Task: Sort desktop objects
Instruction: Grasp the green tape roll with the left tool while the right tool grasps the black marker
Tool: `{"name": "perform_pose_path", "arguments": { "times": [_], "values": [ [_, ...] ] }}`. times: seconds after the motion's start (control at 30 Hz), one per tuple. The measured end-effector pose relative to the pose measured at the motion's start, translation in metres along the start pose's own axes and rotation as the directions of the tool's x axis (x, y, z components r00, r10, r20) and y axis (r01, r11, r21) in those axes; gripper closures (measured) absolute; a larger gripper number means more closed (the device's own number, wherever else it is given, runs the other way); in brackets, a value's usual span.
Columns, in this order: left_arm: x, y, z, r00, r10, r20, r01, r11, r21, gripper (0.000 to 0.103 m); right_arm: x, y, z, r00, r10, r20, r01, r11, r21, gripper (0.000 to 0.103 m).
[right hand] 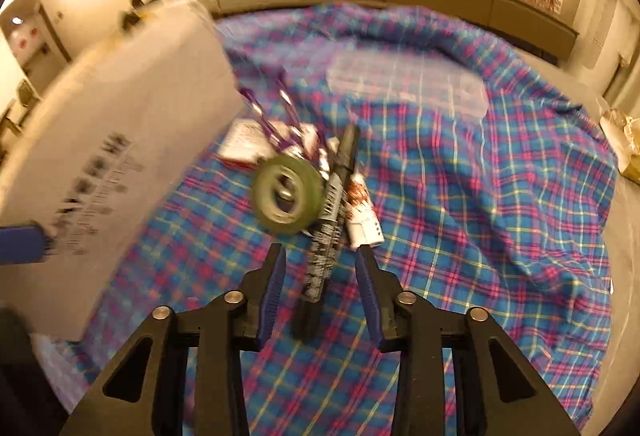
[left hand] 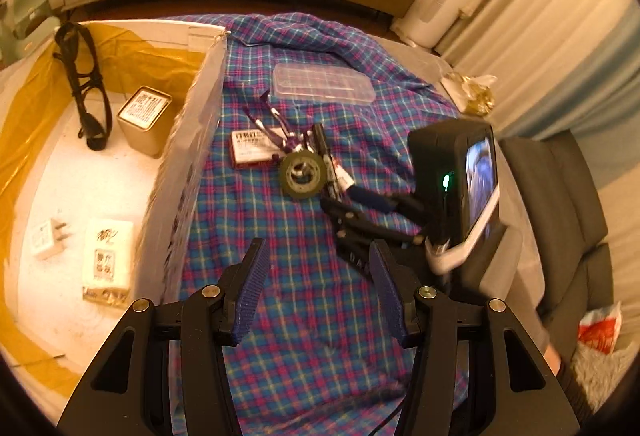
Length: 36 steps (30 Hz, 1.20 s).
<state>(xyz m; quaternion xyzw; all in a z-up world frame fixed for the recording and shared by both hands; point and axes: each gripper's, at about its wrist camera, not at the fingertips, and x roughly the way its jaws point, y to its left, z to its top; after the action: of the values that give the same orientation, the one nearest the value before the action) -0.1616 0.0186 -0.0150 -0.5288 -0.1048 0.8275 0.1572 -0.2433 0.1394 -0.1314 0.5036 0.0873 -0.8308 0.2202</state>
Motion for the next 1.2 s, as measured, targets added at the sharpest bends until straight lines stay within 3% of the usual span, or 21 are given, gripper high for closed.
{"name": "perform_pose_path", "arguments": {
  "times": [0.03,0.07,0.23,0.4,0.57,0.63,0.73,0.9,0.97,1.2],
  "values": [
    [0.009,0.000,0.007,1.000,-0.002,-0.014,0.002,1.000,-0.021,0.048,0.002,-0.002,0.001,1.000,-0.007,-0.004,0.007,1.000,-0.008,0.078],
    [0.016,0.001,0.011,1.000,-0.002,-0.025,0.000,0.999,-0.043,0.048,0.006,-0.007,0.001,1.000,-0.013,-0.004,0.013,1.000,-0.004,0.088],
    [0.051,0.005,0.032,0.997,-0.017,-0.069,0.007,0.989,-0.146,0.048,0.000,-0.036,-0.002,0.999,0.046,0.018,-0.047,0.996,0.078,0.088],
    [0.096,0.010,0.048,0.994,0.024,-0.111,-0.049,0.974,-0.221,0.048,-0.011,-0.064,-0.013,0.994,0.098,0.046,-0.102,0.988,0.118,0.088],
    [0.132,0.011,0.057,0.987,0.078,-0.138,-0.109,0.966,-0.234,0.048,-0.015,-0.063,-0.017,0.990,0.133,0.039,-0.137,0.982,0.126,0.088],
    [0.134,0.007,0.056,0.989,0.101,-0.111,-0.123,0.970,-0.210,0.048,-0.019,-0.063,-0.020,0.989,0.142,0.035,-0.145,0.982,0.122,0.088],
    [0.131,0.007,0.051,0.991,0.077,-0.109,-0.098,0.974,-0.206,0.051,-0.024,-0.062,-0.020,0.988,0.152,0.031,-0.155,0.980,0.123,0.088],
    [0.104,0.018,0.037,0.995,0.059,-0.074,-0.075,0.968,-0.238,0.063,-0.036,-0.061,-0.021,0.984,0.170,0.053,-0.175,0.978,0.117,0.088],
    [0.096,0.016,0.032,0.995,0.077,-0.066,-0.090,0.970,-0.225,0.070,-0.044,-0.061,-0.022,0.982,0.176,0.063,-0.182,0.977,0.115,0.088],
    [0.101,0.006,0.024,0.985,0.133,-0.108,-0.151,0.971,-0.184,0.070,-0.056,-0.057,-0.026,0.980,0.183,0.081,-0.191,0.975,0.116,0.088]
  ]
}}
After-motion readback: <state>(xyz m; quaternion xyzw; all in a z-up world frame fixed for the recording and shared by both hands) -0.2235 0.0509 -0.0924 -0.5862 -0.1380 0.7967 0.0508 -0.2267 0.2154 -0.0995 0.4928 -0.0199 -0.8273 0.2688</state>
